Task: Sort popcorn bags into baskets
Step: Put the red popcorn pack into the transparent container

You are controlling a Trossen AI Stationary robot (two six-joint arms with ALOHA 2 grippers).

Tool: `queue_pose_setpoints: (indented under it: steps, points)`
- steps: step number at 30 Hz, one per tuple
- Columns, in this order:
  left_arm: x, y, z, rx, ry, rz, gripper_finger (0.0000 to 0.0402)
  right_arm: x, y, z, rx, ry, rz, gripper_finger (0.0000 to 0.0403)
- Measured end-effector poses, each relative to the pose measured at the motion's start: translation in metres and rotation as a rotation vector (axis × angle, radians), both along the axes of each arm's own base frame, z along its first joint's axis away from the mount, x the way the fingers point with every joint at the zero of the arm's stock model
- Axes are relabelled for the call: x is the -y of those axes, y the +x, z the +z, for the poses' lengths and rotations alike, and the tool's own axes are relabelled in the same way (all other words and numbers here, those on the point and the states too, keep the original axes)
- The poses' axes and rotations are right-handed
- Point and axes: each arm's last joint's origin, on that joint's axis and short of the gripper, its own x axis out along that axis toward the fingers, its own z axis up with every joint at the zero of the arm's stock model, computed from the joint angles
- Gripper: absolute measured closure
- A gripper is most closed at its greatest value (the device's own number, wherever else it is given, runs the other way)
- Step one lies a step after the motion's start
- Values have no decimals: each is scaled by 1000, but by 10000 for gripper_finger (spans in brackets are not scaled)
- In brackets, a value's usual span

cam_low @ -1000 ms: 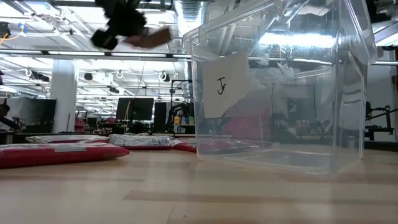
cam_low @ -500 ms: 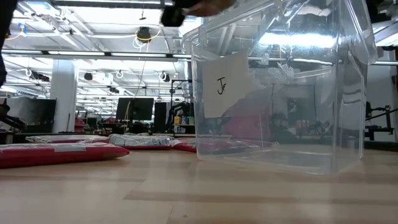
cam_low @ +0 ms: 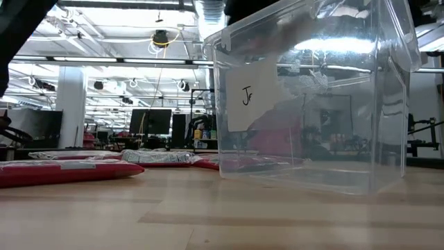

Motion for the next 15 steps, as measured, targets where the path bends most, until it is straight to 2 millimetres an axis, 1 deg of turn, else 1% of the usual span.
queue_pose_setpoints:
  steps: [3, 7, 12, 15]
  points:
    - [11, 4, -10, -32, -14, -2, 392, 0, 0, 0, 10, 14, -5, 107]
    - [25, 7, -8, 4, -10, 9, 391, 0, 0, 0, 8, 15, -5, 107]
    - [36, 7, -6, 23, 0, 7, 391, 0, 0, 0, 12, 20, -8, 107]
    - [39, 11, -14, 11, 6, -5, 391, 0, 0, 0, 18, 29, -11, 107]
